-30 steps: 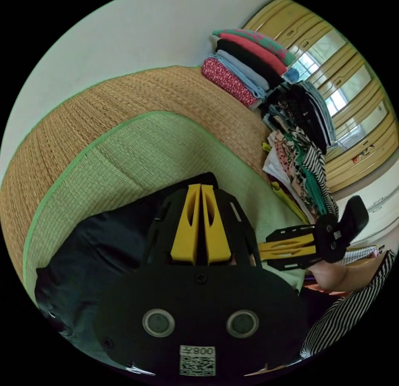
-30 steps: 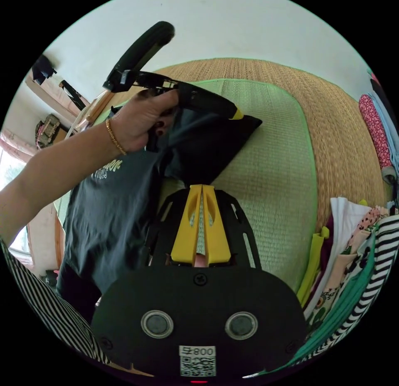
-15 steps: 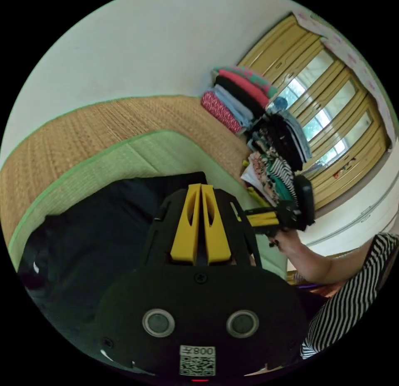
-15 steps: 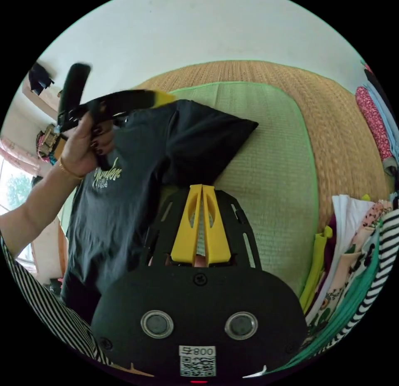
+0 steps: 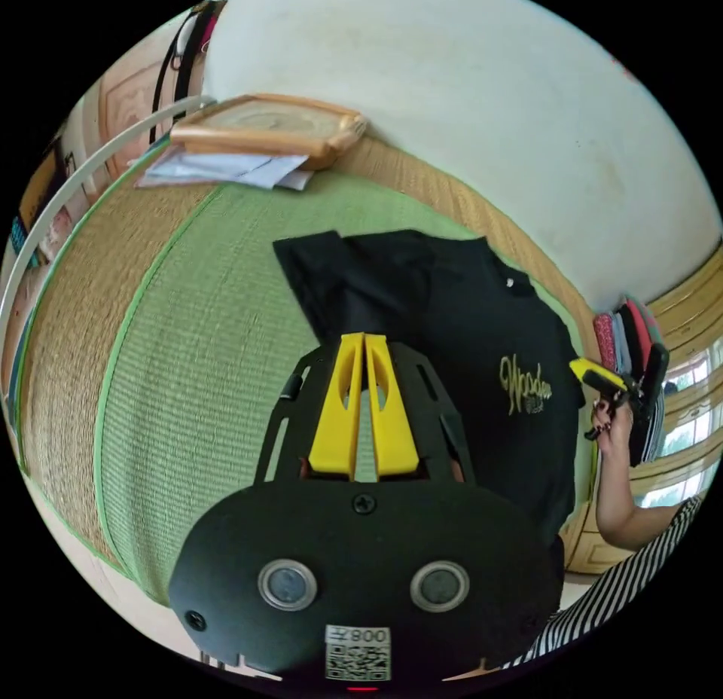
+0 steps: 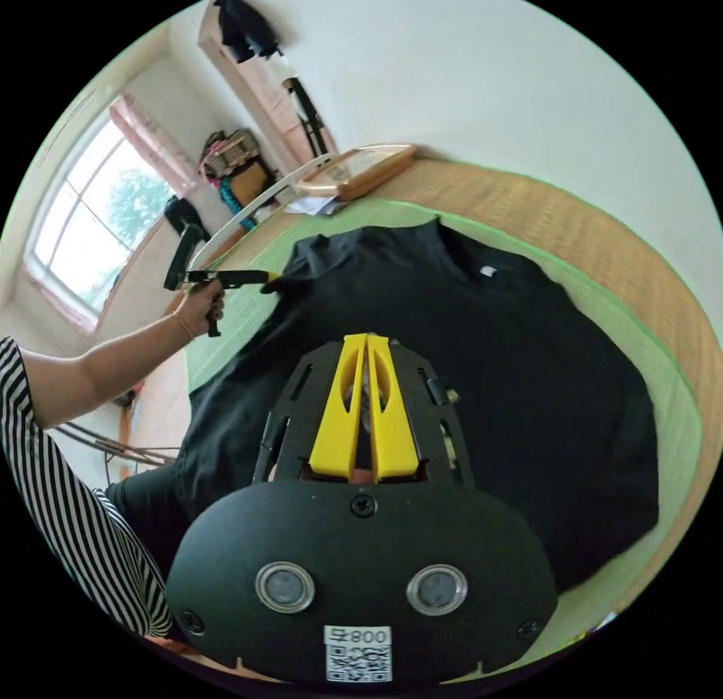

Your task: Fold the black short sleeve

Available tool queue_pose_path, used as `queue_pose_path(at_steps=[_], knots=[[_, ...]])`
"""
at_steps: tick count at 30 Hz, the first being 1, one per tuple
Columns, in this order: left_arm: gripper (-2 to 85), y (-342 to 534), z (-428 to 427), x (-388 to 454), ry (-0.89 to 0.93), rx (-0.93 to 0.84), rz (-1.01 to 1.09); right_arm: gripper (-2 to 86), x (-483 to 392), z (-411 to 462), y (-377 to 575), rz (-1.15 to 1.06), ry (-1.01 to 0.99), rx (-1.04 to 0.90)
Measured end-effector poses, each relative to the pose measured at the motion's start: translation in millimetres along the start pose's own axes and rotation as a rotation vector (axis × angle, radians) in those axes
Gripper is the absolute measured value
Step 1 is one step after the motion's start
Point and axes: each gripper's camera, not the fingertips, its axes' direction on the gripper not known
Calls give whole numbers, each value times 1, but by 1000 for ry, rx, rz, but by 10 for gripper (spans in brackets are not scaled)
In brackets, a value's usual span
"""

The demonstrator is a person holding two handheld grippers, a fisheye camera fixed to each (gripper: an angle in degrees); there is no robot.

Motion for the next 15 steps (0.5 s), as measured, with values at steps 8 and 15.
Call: queue_pose_path(at_steps=[8, 15], knots=[[1, 47, 50, -60, 47, 64, 42, 1, -64, 117, -166, -170, -98, -145], [1, 56, 85, -96, 9, 70, 94, 1, -75, 192, -217, -167, -95, -285]])
